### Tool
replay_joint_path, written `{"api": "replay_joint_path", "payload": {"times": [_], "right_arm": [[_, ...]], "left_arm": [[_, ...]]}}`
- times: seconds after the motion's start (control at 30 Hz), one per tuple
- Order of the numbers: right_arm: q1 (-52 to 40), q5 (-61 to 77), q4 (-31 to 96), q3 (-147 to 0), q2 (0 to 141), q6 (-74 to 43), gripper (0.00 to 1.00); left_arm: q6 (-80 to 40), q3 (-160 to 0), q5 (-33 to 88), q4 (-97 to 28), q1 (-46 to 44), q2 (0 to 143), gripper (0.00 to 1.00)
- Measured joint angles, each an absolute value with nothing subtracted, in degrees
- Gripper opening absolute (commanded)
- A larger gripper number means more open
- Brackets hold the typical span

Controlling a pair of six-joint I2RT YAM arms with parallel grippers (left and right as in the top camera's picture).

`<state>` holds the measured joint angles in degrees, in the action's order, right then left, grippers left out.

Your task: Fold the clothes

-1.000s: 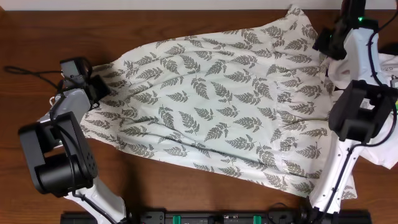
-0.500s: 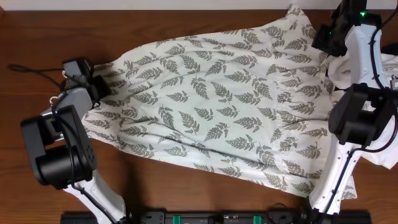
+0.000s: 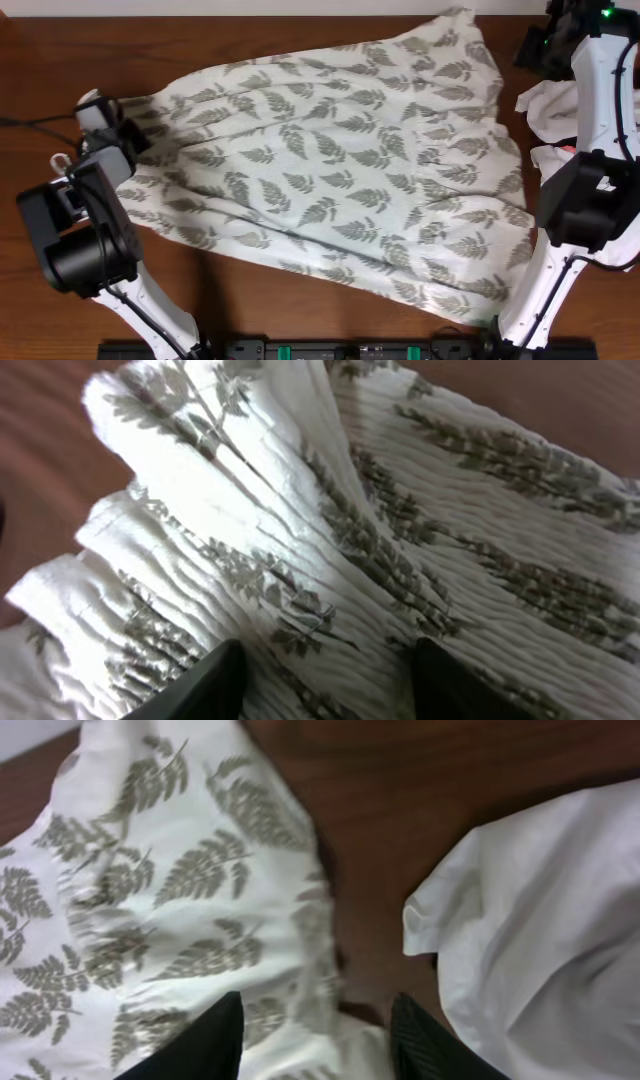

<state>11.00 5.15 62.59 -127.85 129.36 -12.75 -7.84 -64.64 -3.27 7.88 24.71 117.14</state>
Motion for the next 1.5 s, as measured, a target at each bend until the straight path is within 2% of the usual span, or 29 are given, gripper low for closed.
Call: {"api": "replay_joint_path", "payload": {"times": [0.1,0.3,0.4,0.47,0.5,0.8,1.1,1.33,1.5], "right_arm": [[11.0,5.61,62.61,-127.85,129.23,-12.73,0.47],[11.0,6.22,62.72,-127.83,129.25,-11.86,0.5],[11.0,7.77,63.4,-127.83,129.25,-9.96,0.5],[11.0,8.62,63.9,-127.83,129.25,-8.64,0.5],[11.0,8.97,64.2,-127.81,129.25,-7.94,0.51],[11.0,9.82,68.12,-127.81,128.97,-4.58,0.48],[11.0,7.88,82.19,-127.66,118.83,-2.7,0.43],[10.31,7.33,89.49,-127.68,111.07,-2.13,0.45],[6.31,6.98,93.56,-127.66,108.81,-1.63,0.47]], "left_arm": [[-7.84,-64.64,-3.51,8.19,26.3,117.3,0.56],[-7.57,-64.64,-0.64,8.23,26.41,117.23,0.67],[-7.38,-64.64,3.29,7.44,26.5,116.49,0.8],[-7.46,-64.62,5.63,5.5,26.46,115.2,0.96],[-7.66,-64.6,6.7,3.84,26.39,113.89,0.98],[-7.66,-64.51,9.32,-17.26,25.39,94.43,0.98],[-7.94,-64.49,10.15,-41.54,24.86,80.82,0.98],[-8.78,-64.49,10.15,-49.43,24.86,78.65,0.98],[-8.8,-64.49,10.13,-51.11,24.86,78.65,0.98]]}}
